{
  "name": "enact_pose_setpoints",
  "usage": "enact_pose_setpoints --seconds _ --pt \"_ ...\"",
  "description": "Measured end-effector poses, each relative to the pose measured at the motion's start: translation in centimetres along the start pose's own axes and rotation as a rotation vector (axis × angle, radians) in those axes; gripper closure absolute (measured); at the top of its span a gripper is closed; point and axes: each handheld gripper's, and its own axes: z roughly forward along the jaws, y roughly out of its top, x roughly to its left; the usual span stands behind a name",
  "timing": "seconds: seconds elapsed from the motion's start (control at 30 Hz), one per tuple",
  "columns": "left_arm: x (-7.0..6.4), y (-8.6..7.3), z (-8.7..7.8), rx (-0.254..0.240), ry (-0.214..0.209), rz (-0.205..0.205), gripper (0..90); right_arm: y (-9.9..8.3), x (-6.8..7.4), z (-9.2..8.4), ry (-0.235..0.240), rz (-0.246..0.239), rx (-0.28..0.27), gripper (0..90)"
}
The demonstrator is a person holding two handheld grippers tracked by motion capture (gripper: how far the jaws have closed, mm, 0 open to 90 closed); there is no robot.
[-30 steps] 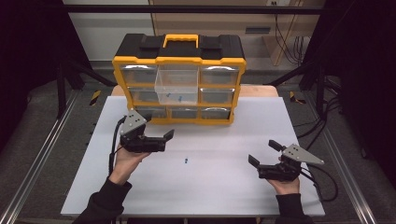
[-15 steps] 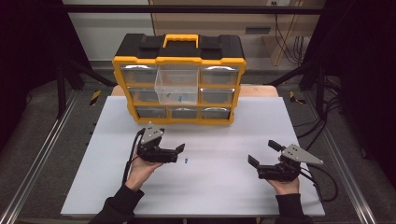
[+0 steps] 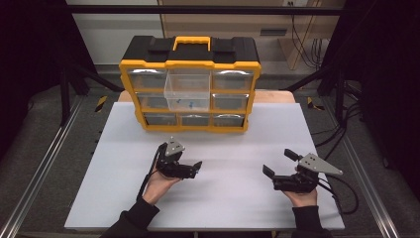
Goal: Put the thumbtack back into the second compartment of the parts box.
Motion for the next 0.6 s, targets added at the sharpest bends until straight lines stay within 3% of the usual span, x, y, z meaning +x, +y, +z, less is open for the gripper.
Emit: enact_pose_setpoints --seconds 0.27,0.6 --pt "-0.4 -1.0 1.4 0.053 0.007 -0.025 14.2 0.0 -0.1 0.0 -0.001 -0.005 0.0 0.6" --pt "-0.9 -2.0 2.5 0.108 0.016 -0.022 27.8 0.0 -0.1 0.0 0.0 -0.006 -0.005 0.6"
